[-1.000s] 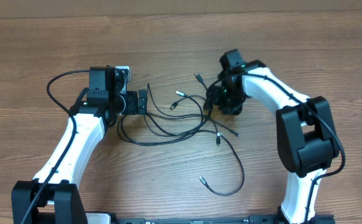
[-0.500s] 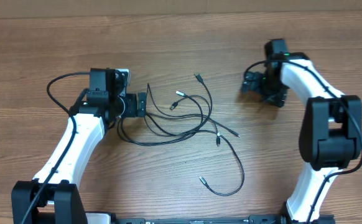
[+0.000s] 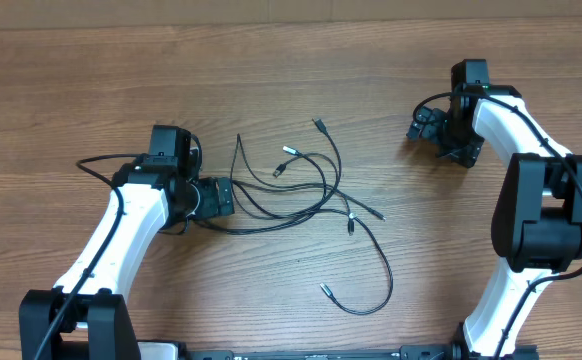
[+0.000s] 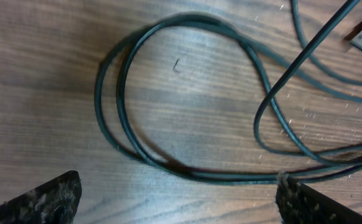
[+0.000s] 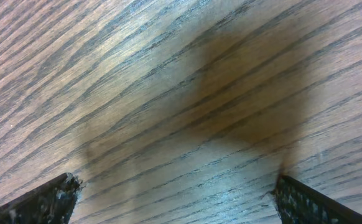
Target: Untangle cables
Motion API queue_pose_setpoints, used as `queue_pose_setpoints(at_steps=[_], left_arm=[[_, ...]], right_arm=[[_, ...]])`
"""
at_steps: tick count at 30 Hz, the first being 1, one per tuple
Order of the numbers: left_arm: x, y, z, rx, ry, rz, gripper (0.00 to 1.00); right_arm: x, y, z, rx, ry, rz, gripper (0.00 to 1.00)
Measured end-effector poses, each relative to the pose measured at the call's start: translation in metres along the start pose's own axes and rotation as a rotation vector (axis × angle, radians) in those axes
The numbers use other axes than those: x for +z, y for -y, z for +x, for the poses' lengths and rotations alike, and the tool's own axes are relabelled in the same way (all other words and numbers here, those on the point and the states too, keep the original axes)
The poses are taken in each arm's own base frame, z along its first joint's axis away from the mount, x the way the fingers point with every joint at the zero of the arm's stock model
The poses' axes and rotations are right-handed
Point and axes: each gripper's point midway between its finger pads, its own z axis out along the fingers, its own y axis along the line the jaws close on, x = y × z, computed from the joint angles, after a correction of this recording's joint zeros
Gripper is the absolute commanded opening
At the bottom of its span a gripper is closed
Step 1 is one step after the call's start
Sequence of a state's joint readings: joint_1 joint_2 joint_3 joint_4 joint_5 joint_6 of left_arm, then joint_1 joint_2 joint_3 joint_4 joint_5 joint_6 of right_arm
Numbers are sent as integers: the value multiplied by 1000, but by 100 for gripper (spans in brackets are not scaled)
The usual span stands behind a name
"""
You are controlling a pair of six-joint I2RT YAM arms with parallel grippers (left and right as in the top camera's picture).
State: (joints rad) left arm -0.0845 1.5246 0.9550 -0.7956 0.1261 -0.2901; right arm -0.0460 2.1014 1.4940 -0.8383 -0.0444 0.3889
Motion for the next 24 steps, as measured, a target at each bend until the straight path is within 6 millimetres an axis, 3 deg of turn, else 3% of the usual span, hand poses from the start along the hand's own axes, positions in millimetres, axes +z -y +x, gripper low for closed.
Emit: queue_pose_setpoints(at_steps=[6,15,24], left_arm=[[0,-2,-1,-10,4,-9,99],[-1,17,6,-20,-34,100,100],[4,18,18,-36,-73,120,100]], right_arm=[[0,0,0,0,0,-1,100],[0,0,0,0,1,0,100],[0,0,0,0,0,0,100]])
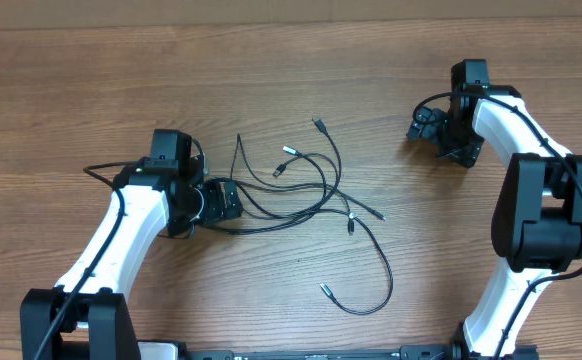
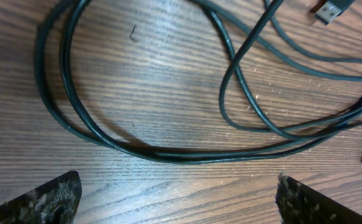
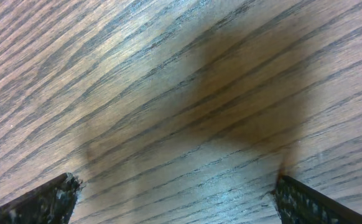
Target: Untangle cables
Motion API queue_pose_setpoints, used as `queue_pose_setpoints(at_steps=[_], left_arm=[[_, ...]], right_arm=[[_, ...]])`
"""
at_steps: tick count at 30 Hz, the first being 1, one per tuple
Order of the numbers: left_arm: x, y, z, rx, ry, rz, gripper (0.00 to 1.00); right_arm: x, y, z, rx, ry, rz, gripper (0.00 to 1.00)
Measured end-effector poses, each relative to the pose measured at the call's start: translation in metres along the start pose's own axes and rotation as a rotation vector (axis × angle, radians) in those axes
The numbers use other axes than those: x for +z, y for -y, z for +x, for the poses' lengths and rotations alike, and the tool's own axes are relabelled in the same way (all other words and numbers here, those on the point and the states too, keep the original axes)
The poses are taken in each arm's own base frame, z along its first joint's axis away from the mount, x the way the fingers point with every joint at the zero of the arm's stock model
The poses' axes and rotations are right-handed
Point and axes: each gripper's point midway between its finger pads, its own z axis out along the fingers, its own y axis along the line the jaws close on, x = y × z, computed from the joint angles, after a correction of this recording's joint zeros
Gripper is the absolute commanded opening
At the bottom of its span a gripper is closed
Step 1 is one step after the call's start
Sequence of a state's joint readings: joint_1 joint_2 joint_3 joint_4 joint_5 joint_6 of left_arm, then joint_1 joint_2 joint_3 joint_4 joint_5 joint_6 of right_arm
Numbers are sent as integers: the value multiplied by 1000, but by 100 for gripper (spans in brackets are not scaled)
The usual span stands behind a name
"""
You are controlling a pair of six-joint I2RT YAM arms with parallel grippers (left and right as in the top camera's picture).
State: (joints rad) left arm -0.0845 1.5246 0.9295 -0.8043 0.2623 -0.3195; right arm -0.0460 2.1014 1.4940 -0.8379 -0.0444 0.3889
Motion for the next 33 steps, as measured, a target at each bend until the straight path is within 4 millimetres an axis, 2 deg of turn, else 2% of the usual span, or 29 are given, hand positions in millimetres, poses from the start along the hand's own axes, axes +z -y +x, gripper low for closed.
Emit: queue_pose_setpoints(at_steps=[7,33], left_arm=[[11,-4,2,-12,13,5,100],[12,-4,-4,-9,42,1,100]], right_arm=[[0,0,0,0,0,0,100],[0,0,0,0,0,0,100]])
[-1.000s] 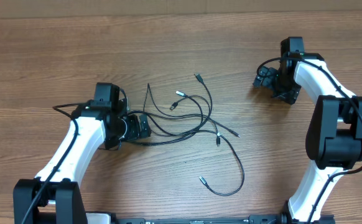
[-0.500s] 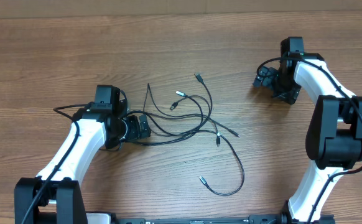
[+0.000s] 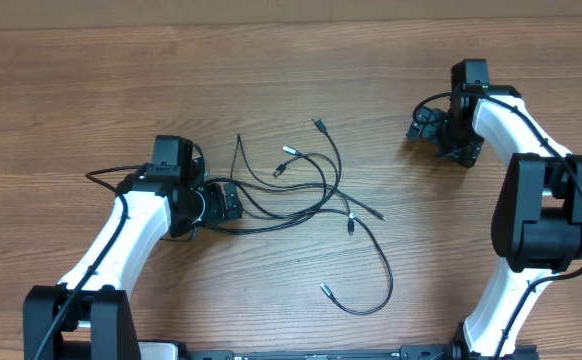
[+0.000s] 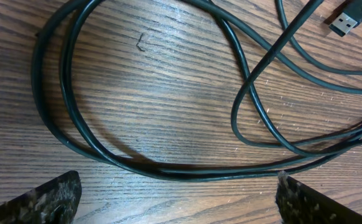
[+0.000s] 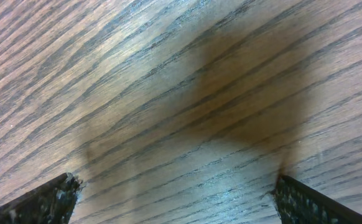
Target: Untangle cables
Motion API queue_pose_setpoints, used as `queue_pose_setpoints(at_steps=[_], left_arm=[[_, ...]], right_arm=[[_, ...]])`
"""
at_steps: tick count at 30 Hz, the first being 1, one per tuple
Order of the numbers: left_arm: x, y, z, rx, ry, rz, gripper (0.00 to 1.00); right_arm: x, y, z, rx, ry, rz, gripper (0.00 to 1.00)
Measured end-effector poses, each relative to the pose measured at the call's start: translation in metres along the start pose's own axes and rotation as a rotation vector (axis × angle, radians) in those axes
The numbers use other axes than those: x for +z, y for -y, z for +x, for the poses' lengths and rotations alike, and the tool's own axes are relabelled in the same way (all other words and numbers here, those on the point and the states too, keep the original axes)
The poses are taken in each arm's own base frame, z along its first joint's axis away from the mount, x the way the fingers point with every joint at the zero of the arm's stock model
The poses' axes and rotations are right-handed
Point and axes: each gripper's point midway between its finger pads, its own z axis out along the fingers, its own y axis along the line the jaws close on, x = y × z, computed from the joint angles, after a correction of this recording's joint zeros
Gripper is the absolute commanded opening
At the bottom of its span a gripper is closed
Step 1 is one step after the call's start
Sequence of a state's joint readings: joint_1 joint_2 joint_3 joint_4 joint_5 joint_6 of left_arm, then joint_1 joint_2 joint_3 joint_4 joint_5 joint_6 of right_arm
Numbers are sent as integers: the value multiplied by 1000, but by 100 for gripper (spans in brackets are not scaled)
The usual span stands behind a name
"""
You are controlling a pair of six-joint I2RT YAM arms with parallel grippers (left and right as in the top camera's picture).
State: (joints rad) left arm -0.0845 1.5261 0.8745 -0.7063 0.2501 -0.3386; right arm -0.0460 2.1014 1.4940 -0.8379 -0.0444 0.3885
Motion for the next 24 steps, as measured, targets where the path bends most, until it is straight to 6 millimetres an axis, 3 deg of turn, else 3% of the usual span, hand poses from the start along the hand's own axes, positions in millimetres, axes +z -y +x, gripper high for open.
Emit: queue_pose_setpoints(at_steps=[24], left_arm=[[0,1,-3,3,12,4,100]], right_arm=[[0,0,0,0,-1,0,100]])
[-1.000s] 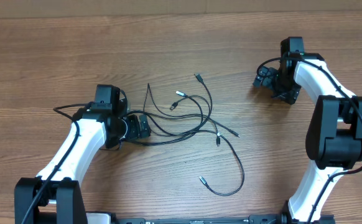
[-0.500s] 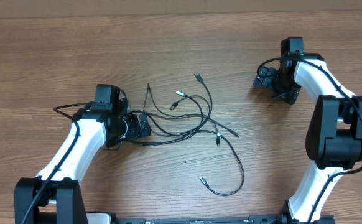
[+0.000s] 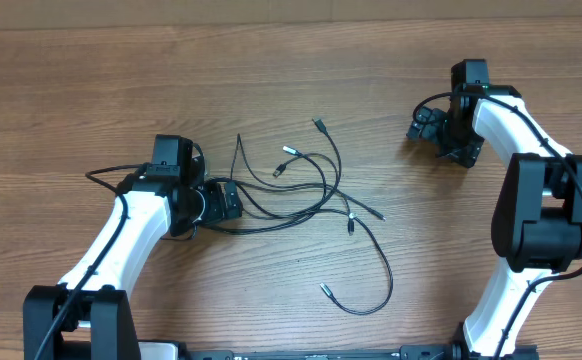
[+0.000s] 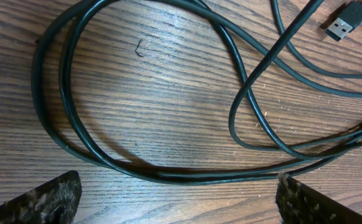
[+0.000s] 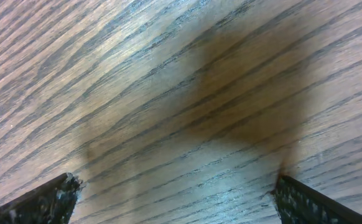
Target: Untangle cables
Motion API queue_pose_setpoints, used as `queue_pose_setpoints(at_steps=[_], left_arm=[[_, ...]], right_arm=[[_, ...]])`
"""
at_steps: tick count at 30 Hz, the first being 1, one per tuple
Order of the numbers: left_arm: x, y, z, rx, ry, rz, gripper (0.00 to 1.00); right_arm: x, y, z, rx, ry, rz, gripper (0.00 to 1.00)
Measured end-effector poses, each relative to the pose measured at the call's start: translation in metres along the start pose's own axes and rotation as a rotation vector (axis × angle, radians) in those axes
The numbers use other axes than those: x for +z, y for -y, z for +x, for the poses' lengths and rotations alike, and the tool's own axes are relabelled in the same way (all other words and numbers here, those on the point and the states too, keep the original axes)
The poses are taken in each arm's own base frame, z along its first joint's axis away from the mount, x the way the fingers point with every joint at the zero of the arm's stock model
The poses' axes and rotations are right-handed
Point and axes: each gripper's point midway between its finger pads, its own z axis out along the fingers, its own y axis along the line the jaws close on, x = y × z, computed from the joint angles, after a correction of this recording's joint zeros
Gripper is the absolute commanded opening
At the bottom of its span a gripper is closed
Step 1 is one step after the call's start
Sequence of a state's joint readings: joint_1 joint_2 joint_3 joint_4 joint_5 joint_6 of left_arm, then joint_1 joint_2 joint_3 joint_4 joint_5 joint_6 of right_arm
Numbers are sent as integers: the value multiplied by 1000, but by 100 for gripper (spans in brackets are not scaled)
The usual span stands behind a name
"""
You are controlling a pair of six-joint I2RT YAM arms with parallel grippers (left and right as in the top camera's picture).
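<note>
Several thin black cables (image 3: 316, 195) lie tangled in the middle of the wooden table, their plug ends spread to the top and right. My left gripper (image 3: 229, 203) is at the tangle's left edge, low over it and open. Its wrist view shows a double cable loop (image 4: 63, 118) curving just beyond the gripper (image 4: 178, 199), and a USB plug (image 4: 344, 15) at the top right. My right gripper (image 3: 421, 125) stands far right of the tangle, open (image 5: 178, 199) over bare wood.
One loose cable (image 3: 371, 270) curls toward the table's front, ending in a small plug (image 3: 324, 288). The wooden table (image 3: 291, 70) stretches out on all sides of the tangle.
Hardly any change: in the left wrist view the cable loop sits very slightly lower and left. The right arm is unmoved.
My left gripper was open at the tangle's left side, with the loop ahead of it. At the following moment it was a little farther right and forward over the loop. Since then it has stayed almost where it was. The right gripper stayed open over bare wood throughout.
</note>
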State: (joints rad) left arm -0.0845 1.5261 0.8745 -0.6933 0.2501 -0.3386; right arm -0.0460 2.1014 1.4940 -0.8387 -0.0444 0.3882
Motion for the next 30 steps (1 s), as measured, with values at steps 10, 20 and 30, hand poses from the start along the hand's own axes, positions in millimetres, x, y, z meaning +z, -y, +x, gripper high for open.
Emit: queue_pose_setpoints(at_steps=[10,20,30], left_arm=[[-1,7,-19,12,78,28,100],[-3,13,-34,-34,138,53,56],[5,-3,-3,-72,28,-9,14]], right_arm=[[0,0,0,1,0,-1,100],[0,0,0,0,0,0,100],[0,0,0,1,1,0,100]])
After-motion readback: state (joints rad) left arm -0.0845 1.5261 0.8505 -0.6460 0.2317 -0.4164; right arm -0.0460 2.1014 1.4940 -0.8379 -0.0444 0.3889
